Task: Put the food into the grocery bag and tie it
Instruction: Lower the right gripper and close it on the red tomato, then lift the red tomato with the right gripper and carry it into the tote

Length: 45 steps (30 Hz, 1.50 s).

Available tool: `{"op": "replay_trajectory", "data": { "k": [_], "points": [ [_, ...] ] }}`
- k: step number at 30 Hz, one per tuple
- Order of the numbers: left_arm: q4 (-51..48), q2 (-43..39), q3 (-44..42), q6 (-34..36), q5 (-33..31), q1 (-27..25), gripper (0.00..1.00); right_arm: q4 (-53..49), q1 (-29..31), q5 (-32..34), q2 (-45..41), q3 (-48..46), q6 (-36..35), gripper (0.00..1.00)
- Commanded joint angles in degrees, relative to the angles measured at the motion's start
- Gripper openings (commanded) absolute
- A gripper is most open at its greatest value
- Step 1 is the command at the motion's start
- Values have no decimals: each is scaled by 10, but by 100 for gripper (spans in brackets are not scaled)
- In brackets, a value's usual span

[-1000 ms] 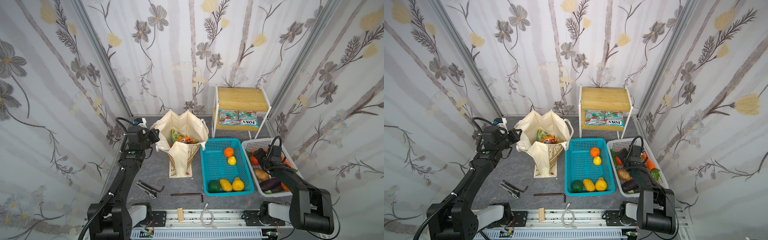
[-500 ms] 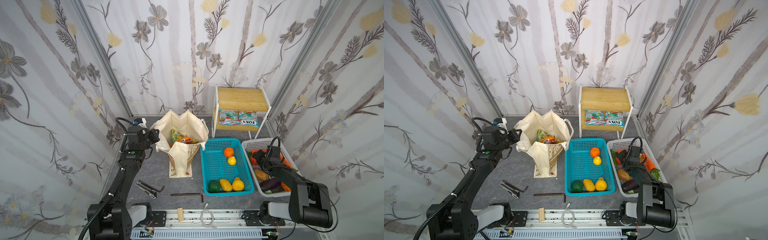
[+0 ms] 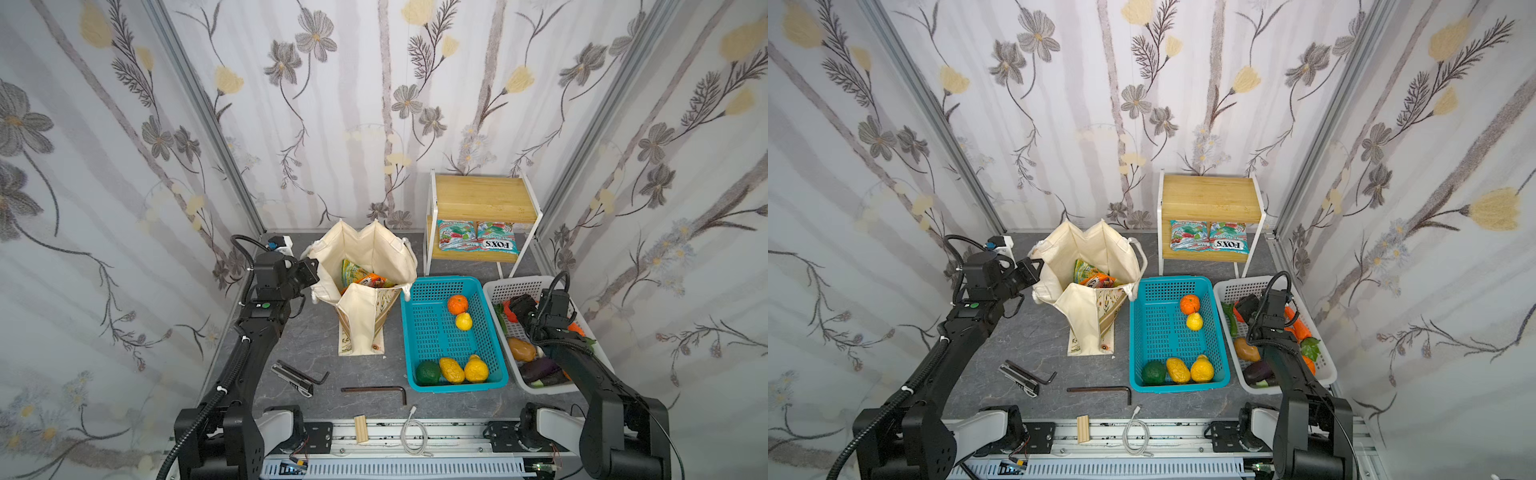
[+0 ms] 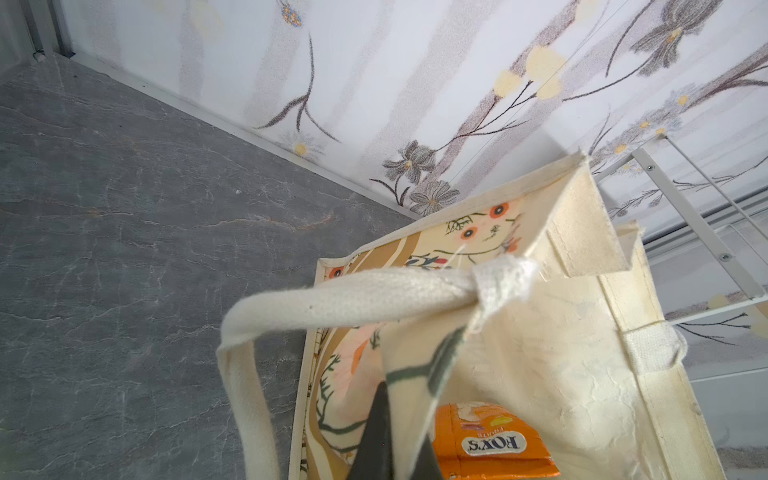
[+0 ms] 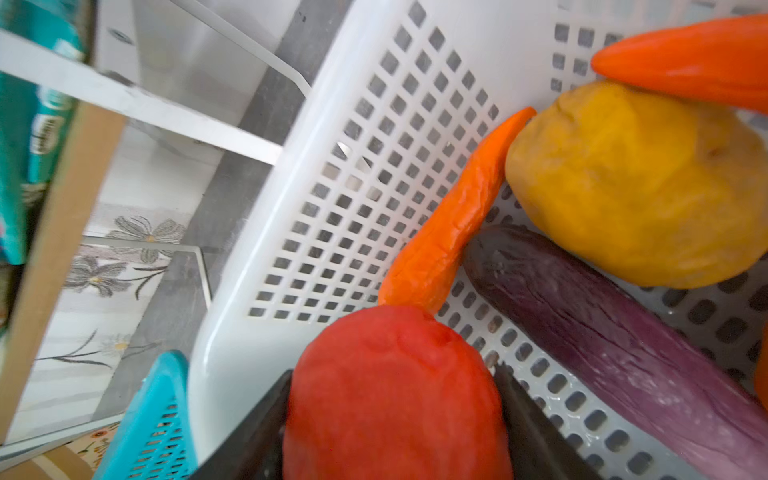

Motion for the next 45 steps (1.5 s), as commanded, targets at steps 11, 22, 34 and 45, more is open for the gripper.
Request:
{"op": "replay_trajectory", "data": {
  "k": [11,22,34,45],
  "points": [
    [2,-3,0,2,6,0,0,-51,5,-27,-135,57,15,65],
    [3,-3,1,-1,10,0,0,-60,129,-11,-166,151,20,65],
    [3,0,1,-6,16,0,0,6,346,51,-69,260,45,65],
    [3,7,3,-14,33,-1,0,45,495,59,145,436,33,65]
  ]
}}
